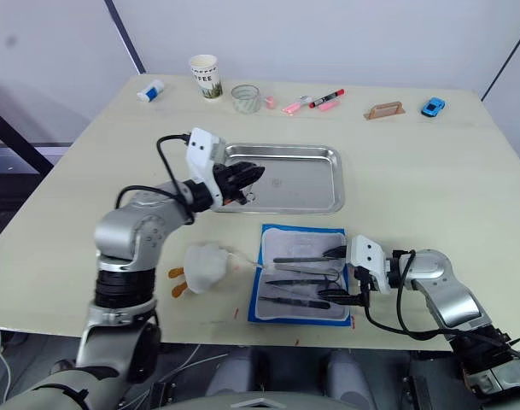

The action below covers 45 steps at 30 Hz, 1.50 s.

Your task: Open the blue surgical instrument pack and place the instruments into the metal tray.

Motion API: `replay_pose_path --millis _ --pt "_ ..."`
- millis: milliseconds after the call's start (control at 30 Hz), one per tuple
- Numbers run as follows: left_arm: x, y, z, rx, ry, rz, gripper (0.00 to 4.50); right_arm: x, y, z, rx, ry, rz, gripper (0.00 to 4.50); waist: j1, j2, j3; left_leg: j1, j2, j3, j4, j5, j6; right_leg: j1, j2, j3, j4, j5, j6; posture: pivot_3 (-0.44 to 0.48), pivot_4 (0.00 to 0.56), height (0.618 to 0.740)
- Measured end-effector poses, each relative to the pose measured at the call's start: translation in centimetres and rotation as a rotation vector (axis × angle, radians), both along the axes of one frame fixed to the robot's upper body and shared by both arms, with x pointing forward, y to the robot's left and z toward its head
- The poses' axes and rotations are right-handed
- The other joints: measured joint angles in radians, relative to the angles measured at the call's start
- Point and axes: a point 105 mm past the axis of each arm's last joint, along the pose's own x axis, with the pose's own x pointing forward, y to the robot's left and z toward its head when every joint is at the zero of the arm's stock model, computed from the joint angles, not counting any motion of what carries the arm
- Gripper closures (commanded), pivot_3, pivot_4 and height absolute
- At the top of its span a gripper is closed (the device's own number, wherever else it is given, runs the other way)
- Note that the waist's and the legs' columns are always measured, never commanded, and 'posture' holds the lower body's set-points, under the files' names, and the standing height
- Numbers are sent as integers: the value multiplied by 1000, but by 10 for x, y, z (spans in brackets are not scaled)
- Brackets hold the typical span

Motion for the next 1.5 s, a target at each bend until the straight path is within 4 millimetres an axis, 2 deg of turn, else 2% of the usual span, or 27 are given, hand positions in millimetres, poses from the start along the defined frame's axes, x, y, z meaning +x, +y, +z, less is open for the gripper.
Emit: replay_pose_path --millis 33,67,233,300,333,500,700,800,933,1033,1067,1167,1267,1300,1367,1400,1500 --pt "0 0 0 1 -1 -4 2905 0 0 0 0 0 0 0 -1 0 0 0 0 0 0 0 0 0 0 0 0 0 0 0 150 740" --pt "-13 5 4 29 -26 -125 2752 0 -1 0 3 1 -2 0 3 1 1 0 0 0 0 0 0 0 0 -1 0 0 0 0 150 740" --pt "-39 14 2 117 -12 -395 388 -1 0 -1 6 4 -7 0 0 2 2 0 0 0 0 -1 2 0 0 -1 0 -1 0 0 150 740" --pt "-42 17 1 128 -1 -421 68 -2 0 -1 7 4 -7 0 1 3 2 0 0 0 0 -2 3 0 0 -1 0 -1 0 0 150 740" --pt "-53 26 -4 152 33 -479 68 -2 0 -1 9 2 -8 0 -1 3 3 0 0 0 0 -2 4 0 0 0 0 -1 0 0 150 740" --pt "-71 47 -10 207 108 -558 68 -4 -3 -2 13 1 -22 0 3 3 4 0 0 0 0 -3 5 0 0 -1 0 -2 0 0 150 740" --pt "-77 52 -15 227 113 -585 68 -4 -4 -2 14 -1 -25 0 3 3 4 0 0 0 0 -3 5 0 0 -1 1 -2 -1 0 150 740" --pt "-78 51 -17 242 94 -596 68 -4 -3 -2 15 -1 -25 0 3 4 4 0 0 0 0 -3 5 0 0 0 0 -2 0 0 150 740" --pt "-76 47 -30 299 80 -603 68 -4 -4 -2 15 -1 -26 0 4 4 4 0 0 0 0 -3 5 0 0 0 0 -2 0 0 150 740" --pt "-66 31 -44 330 66 -578 68 -4 -4 -1 15 -4 -28 0 6 3 4 0 0 0 0 -3 5 0 0 0 1 -2 0 0 150 740" --pt "-63 21 -52 348 56 -579 68 -4 -3 -1 16 -3 -25 0 4 3 4 0 0 0 0 -3 5 0 0 0 1 -2 0 0 150 740" --pt "-58 10 -59 368 48 -569 68 -4 -3 -1 17 -5 -23 0 2 4 4 0 0 0 0 -3 5 0 1 0 1 -2 0 0 150 740" --pt "-53 1 -65 381 38 -558 838 -3 -3 -1 17 -7 -25 0 3 4 4 0 0 0 0 -3 5 0 1 1 1 -2 0 0 150 740" --pt "-51 -2 -69 381 46 -557 1436 -3 -3 -1 17 -6 -26 0 3 4 4 0 0 0 0 -3 5 0 1 1 1 -2 0 0 150 740" --pt "-50 -7 -75 386 56 -562 2189 -3 -3 -1 17 -6 -26 0 3 4 4 0 0 0 0 -3 5 0 1 1 1 -2 0 0 150 740" --pt "-50 -10 -77 389 57 -567 2703 -4 -3 -1 17 -6 -27 0 3 3 4 0 0 0 0 -3 5 0 1 0 1 -2 0 0 150 740" --pt "-47 -20 -81 401 34 -587 2703 -4 -3 -1 17 -6 -30 0 3 3 4 0 0 0 0 -3 5 0 1 1 1 -2 0 0 150 740"
